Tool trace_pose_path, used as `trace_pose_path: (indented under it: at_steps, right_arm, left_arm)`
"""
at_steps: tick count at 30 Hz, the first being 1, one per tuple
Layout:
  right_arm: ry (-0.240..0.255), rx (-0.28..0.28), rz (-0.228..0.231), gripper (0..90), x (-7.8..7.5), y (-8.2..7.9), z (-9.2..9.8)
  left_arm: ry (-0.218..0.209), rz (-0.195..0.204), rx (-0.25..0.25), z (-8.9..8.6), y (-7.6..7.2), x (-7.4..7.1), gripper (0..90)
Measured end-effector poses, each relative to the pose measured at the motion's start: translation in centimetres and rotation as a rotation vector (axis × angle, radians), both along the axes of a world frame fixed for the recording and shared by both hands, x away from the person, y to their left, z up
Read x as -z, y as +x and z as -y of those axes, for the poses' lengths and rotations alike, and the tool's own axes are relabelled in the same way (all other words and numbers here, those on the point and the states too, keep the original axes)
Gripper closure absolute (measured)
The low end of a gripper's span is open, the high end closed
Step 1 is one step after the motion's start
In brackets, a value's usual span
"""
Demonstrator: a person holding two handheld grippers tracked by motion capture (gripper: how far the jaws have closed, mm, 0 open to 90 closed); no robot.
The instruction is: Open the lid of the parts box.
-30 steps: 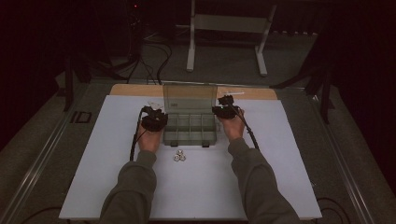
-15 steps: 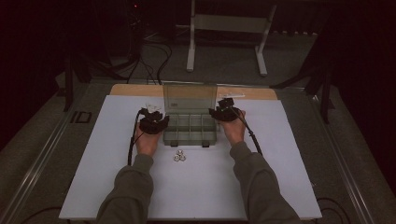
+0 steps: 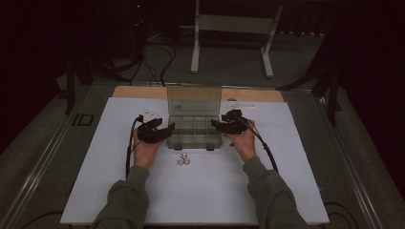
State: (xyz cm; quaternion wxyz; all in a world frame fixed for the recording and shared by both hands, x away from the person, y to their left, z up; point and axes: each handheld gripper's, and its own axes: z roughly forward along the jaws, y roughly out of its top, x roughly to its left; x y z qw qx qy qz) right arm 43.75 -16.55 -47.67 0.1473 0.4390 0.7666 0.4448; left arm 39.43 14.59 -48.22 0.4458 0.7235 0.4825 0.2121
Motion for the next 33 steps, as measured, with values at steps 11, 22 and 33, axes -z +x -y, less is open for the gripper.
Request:
trace_pose_path:
  at_steps: [11,22,33]
  right_arm:
    - [0.005,-0.066,0.016,16.1,-0.4,-3.0,0.0]
    - [0.029,-0.115,0.046,9.5,-0.8,-5.2,-0.8]
    - [0.011,-0.166,0.091,9.5,-1.2,-7.0,-1.6]
  left_arm:
    - [0.008,0.054,0.031,-2.1,-4.0,-0.9,18.4]
    - [0.053,0.087,0.019,-3.6,-7.0,-1.4,5.5]
    - [0.062,0.088,0.014,-4.9,-9.3,-1.6,2.0]
